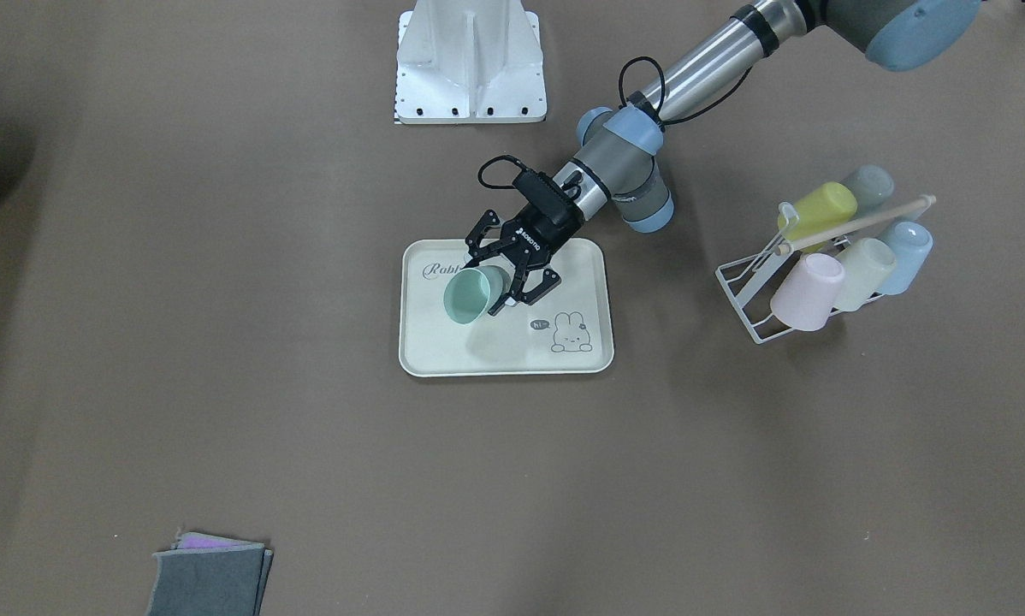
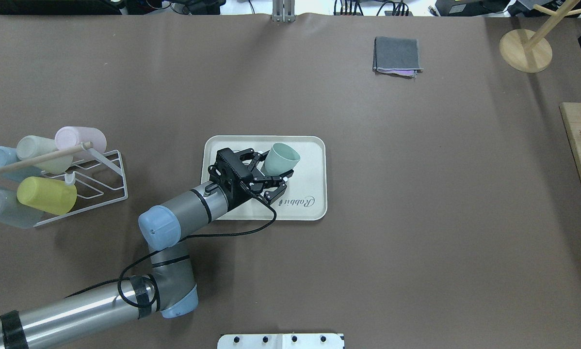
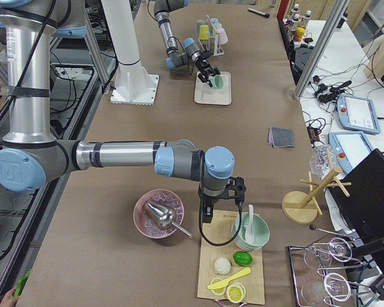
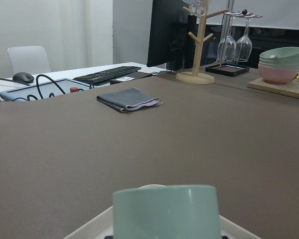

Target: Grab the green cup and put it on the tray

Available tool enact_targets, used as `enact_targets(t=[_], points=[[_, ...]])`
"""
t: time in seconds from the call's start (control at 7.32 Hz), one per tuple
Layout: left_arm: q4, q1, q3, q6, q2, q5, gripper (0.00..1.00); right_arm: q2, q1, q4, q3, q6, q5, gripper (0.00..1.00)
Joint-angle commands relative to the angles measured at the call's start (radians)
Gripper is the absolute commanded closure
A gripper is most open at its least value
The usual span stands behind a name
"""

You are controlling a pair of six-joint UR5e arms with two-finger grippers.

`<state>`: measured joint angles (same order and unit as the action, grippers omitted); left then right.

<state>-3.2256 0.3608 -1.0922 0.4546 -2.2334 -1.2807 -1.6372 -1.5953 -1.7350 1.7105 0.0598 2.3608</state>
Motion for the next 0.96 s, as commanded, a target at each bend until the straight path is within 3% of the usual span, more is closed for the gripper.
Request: enact_targets(t=[0.0, 0.55, 0.82], points=[[0.001, 0.000, 0.000, -0.001, 0.000, 0.000, 0.24, -0.001, 0.000, 0.000, 0.000, 0.000, 0.000, 0.00], [0.001, 0.000, 0.002, 0.002, 0.001, 0.000, 0.24, -0.003, 0.000, 0.000, 0.000, 0.002, -0.003, 0.00], [0.001, 0.000, 0.002, -0.001, 0.001, 0.000, 0.15, -0.003, 0.000, 0.000, -0.002, 0.002, -0.006, 0.00]])
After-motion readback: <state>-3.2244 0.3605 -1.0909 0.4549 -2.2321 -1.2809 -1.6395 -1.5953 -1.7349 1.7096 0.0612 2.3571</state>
